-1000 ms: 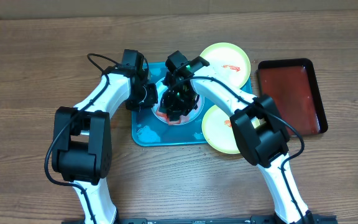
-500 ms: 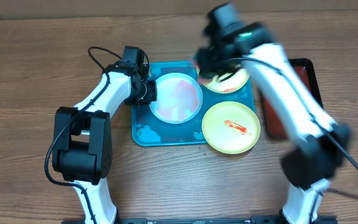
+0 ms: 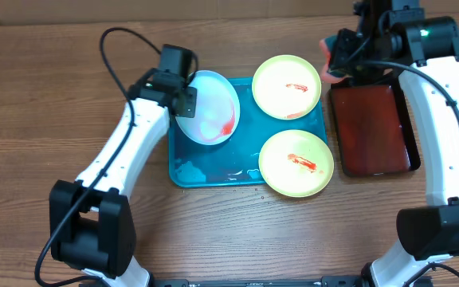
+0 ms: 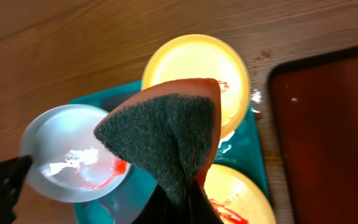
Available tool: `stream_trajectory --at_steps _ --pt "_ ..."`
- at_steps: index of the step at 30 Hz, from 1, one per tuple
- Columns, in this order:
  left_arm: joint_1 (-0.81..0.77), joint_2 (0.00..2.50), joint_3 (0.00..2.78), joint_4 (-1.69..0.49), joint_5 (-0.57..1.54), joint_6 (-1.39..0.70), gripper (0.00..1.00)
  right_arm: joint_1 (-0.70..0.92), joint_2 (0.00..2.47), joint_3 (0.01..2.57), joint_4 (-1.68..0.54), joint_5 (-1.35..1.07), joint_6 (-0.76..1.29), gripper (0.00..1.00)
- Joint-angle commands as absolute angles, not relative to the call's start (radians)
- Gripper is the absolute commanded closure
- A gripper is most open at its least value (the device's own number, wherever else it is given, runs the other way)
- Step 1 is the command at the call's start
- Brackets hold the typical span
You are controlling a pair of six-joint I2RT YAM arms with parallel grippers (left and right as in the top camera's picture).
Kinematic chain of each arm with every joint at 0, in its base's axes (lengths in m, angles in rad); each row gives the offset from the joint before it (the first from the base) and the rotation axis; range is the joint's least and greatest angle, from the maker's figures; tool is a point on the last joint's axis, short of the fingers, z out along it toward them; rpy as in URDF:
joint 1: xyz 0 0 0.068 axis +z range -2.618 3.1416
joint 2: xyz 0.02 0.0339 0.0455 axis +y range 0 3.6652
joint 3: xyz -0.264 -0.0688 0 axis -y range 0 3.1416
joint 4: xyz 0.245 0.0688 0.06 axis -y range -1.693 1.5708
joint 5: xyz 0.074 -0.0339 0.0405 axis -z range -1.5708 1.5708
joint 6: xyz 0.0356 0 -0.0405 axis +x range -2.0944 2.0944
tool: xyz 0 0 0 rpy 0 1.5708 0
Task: Clean dirty plates on tray and stack at the side
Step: 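Lift the sponge away to the right above the red tray, then lift the white plate with the left gripper and carry it left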
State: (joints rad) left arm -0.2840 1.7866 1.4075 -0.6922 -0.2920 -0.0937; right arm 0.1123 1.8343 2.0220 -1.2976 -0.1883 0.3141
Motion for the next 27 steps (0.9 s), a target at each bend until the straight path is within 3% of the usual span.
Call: stream_trajectory --at_steps 1,14,27 --pt "-0.377 1.760 1.427 -0.695 -0.607 -0.064 0.96 0.096 1.835 2.020 -1.296 -0.146 0.314 0.96" --pt "-0.664 1.760 1.427 -0.561 -1.341 -0.081 0.96 0.093 1.840 2.020 -1.297 -0.112 0.315 0.96" --pt "-0.695 1.760 1.427 -0.540 -1.379 -0.085 0.96 0.093 1.840 2.020 -1.296 -0.112 0.315 0.96"
